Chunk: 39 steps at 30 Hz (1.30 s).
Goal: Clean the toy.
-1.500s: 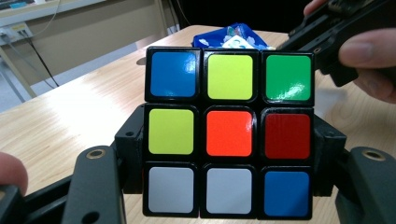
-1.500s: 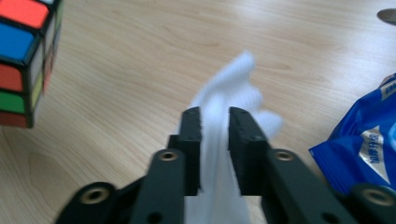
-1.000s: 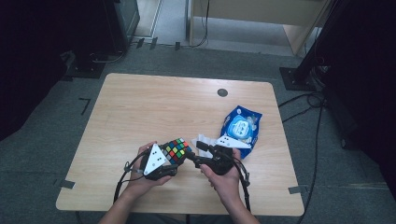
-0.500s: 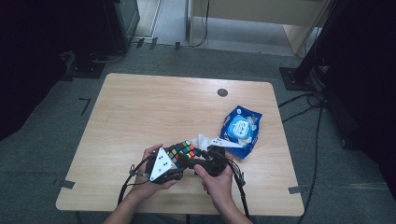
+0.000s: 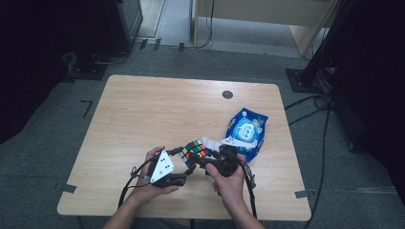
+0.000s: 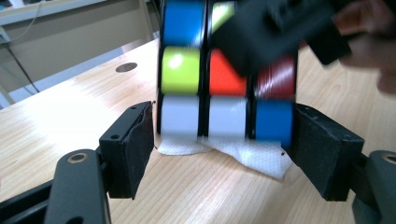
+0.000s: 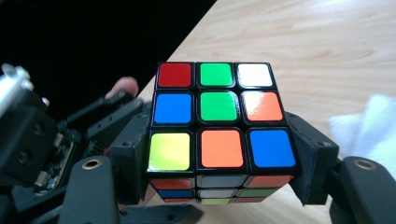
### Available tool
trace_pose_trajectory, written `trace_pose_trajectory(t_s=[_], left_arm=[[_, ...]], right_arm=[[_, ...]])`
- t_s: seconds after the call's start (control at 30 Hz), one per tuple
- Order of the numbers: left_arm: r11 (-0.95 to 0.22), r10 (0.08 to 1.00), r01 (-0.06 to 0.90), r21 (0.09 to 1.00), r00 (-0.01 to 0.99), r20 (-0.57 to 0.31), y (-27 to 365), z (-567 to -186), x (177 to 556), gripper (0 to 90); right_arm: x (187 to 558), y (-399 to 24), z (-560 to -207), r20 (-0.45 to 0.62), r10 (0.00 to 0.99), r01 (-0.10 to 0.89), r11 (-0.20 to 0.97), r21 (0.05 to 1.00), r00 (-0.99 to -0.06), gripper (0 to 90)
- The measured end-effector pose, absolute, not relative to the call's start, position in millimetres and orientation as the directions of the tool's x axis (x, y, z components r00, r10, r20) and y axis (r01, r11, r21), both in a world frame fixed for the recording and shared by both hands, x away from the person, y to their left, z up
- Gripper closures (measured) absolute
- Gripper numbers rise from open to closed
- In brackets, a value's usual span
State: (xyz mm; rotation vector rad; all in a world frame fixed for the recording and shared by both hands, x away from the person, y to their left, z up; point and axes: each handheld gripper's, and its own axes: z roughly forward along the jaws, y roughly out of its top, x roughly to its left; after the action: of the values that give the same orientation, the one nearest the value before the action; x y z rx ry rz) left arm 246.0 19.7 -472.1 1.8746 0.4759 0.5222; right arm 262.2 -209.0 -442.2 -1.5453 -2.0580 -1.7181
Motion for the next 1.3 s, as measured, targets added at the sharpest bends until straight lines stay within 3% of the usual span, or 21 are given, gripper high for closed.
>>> trace_pose_trajectory(t_s=[0.47, 1.07, 1.3], left_arm=[[-0.399, 0.560, 0.036, 0.916, 0.801, 0.213, 24.5, -472.7, 246.5, 29.7], [-0.428, 0.532, -0.028, 0.903, 0.801, 0.276, 11.4, -468.4, 235.6, 20.2], [-0.417, 0.521, -0.044, 0.908, 0.807, 0.279, 9.8, -466.8, 233.0, 22.2]], right_arm=[[265.7, -216.9, -431.8, 0.580, 0.614, 0.711, -0.043, 0.702, -0.536, 34.3], [267.3, -212.5, -436.5, 0.599, 0.598, 0.743, -0.008, 0.669, -0.533, 34.2], [265.2, -199.9, -442.7, 0.581, 0.604, 0.754, 0.052, 0.655, -0.546, 34.1]])
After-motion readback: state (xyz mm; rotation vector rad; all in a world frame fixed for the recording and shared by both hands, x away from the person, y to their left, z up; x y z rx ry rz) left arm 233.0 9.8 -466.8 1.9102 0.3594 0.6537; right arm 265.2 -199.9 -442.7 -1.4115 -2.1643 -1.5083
